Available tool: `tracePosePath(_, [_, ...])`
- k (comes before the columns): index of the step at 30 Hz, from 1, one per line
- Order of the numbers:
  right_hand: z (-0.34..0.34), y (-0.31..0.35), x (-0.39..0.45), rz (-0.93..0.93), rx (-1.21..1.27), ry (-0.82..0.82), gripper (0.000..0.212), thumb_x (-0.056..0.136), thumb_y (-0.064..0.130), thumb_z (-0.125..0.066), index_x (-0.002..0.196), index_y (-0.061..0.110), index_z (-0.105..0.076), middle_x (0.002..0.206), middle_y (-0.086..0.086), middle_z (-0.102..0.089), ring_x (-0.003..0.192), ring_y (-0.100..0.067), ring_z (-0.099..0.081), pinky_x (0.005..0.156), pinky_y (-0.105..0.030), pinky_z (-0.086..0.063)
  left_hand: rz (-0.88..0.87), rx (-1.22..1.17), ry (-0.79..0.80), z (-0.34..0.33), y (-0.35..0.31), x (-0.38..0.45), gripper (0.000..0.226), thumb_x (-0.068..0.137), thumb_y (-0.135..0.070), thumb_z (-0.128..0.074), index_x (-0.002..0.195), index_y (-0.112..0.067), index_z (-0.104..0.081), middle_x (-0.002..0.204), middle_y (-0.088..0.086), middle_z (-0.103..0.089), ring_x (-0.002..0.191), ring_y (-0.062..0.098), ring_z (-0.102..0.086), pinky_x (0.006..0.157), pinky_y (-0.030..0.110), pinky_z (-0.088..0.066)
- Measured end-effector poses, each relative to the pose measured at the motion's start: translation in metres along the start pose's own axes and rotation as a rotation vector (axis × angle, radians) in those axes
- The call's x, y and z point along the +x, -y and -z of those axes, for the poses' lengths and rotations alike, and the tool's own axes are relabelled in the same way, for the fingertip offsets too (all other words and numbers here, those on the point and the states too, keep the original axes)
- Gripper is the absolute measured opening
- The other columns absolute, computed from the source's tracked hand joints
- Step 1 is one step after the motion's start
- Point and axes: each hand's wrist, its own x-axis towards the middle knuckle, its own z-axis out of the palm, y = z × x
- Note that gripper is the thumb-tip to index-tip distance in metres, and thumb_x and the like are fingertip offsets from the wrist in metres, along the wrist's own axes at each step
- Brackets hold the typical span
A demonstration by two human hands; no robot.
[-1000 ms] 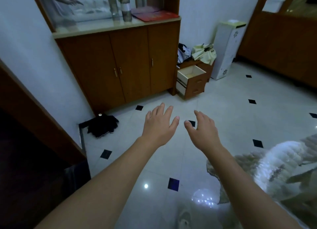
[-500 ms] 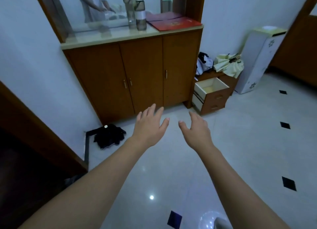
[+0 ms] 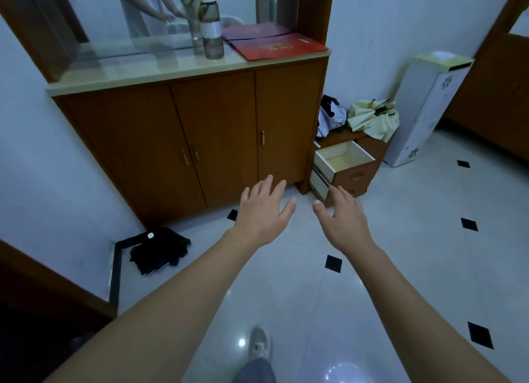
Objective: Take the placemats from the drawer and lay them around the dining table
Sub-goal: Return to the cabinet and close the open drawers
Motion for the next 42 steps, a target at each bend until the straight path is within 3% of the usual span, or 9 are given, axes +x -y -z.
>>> tracePosePath(10, [-0.007,-0.008,0.155,-0.106,-0.1,-0.027,0.068,0.097,0.055,-0.039,0.152,0.018,-0.027,0.159,-0.006,-0.025,0.146,-0.029,-0.019,0.118,-0.048,-0.02,-0.115,-0.067,0.047,-0.02,0.014,0.181,0.064,0.1,-0.059,-0.02,0.155,-0.028,-0.018,0.164,0.006,-0.012,0.15,0.027,-0.01,0.121,0.051,-0.008])
tracePosePath(18, [-0.004,-0.022,0.239,-0.131,-0.131,-0.013,0.064,0.098,0.052,-0.04,0.15,0.017,-0.031,0.158,-0.007,-0.029,0.145,-0.03,-0.022,0.116,-0.046,-0.022,-0.137,-0.068,0.084,-0.036,0.015,0.275,0.065,0.1,-0.06,-0.019,0.156,-0.027,-0.017,0.164,0.006,-0.012,0.15,0.027,-0.01,0.121,0.051,-0.007])
tracePosePath(21, [0.002,-0.034,0.273,-0.122,-0.13,-0.027,0.058,0.098,0.049,-0.041,0.145,0.014,-0.037,0.153,-0.008,-0.036,0.141,-0.03,-0.027,0.112,-0.045,-0.025,-0.118,-0.069,0.076,-0.046,0.005,0.312,0.064,0.1,-0.059,-0.02,0.155,-0.026,-0.018,0.164,0.006,-0.012,0.15,0.027,-0.01,0.12,0.051,-0.007])
tracePosePath(26, [0.011,-0.079,0.338,-0.131,-0.134,0.016,0.065,0.098,0.053,-0.037,0.151,0.017,-0.028,0.159,-0.007,-0.026,0.146,-0.029,-0.018,0.117,-0.048,-0.02,-0.132,-0.08,0.098,-0.068,-0.037,0.366,0.063,0.1,-0.058,-0.022,0.154,-0.026,-0.021,0.163,0.006,-0.014,0.15,0.026,-0.011,0.12,0.051,-0.008])
tracePosePath(34, [0.023,-0.149,0.479,0.015,-0.092,0.166,0.07,0.096,0.058,-0.037,0.151,0.017,-0.026,0.157,-0.007,-0.029,0.143,-0.031,-0.024,0.114,-0.051,-0.025,0.113,-0.061,0.064,-0.097,-0.094,0.462,0.062,0.101,-0.056,-0.021,0.155,-0.027,-0.02,0.164,0.005,-0.013,0.15,0.025,-0.012,0.121,0.048,-0.009])
tracePosePath(42, [0.02,-0.155,0.558,0.292,-0.027,0.301,0.084,0.085,0.072,-0.024,0.15,0.019,-0.031,0.154,-0.006,-0.035,0.141,-0.029,-0.03,0.113,-0.052,-0.028,0.328,-0.034,-0.02,-0.091,-0.117,0.503,0.062,0.1,-0.057,-0.021,0.154,-0.027,-0.022,0.163,0.006,-0.015,0.149,0.025,-0.013,0.12,0.049,-0.007])
